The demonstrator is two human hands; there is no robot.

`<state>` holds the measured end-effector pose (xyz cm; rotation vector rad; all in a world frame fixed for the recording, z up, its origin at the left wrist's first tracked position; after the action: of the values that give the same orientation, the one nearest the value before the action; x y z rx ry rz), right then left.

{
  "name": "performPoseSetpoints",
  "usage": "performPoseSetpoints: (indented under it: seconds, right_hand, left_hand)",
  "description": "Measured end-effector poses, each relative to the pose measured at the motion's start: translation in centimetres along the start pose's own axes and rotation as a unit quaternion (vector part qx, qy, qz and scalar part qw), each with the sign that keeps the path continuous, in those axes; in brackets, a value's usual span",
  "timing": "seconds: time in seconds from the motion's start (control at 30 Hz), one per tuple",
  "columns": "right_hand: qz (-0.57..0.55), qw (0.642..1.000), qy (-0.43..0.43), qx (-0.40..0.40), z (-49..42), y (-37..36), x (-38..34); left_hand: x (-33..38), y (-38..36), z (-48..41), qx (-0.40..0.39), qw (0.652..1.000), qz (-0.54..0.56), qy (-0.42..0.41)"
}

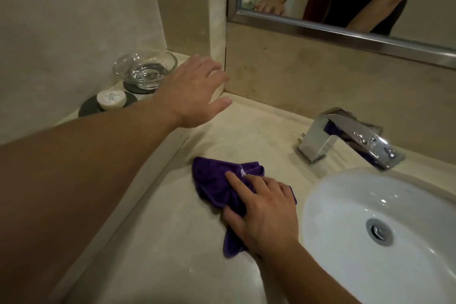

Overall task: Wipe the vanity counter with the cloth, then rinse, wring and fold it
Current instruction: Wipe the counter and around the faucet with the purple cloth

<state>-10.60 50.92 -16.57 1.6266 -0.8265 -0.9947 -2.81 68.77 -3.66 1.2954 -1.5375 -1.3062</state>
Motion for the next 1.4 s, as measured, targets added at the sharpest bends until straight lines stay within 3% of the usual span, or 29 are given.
performPoseSetpoints:
  seconds: [0.2, 0.33, 0.83, 1.13, 1.4]
  right_hand:
    - [0.004, 1.0, -0.004, 0.002, -4.6, -0.1, 2.9]
    - [0.005, 1.0, -0.016, 0.001, -7.0, -0.2, 4.1]
    - [0.024, 0.986, -0.154, -0.062, -17.1, -2.2, 5.4]
    - [0.036, 0.996, -0.061, -0.059, -22.6, -3.1, 3.1]
    - [0.02, 0.994, 0.081, -0.068, -18.5, -2.8, -1.3]
  left_hand:
    - [-1.4, -0.9, -3.3, -0.016, 0.998, -0.007, 0.056]
    - [-2.2, -2.2, -3.3, -0.024, 0.999, 0.005, 0.045]
    - [-3.7, -2.9, -3.3, -0.015, 0.986, 0.134, 0.1]
    - [-3.7, -2.7, -3.8, 0.007, 0.984, 0.16, 0.083]
    - [-3.7, -2.5, -3.9, 0.006, 0.981, 0.173, 0.086]
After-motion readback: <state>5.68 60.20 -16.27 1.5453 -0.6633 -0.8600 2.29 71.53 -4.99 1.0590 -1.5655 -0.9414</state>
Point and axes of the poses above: each hand's wrist, its own z-axis away from the middle knuckle, its own y-axis out of the back of the hand, x = y × z, the point moved 8 cm from there along -z, towards the middle knuckle, and after that the axes turned 10 degrees about -y, right-handed, at the moved point
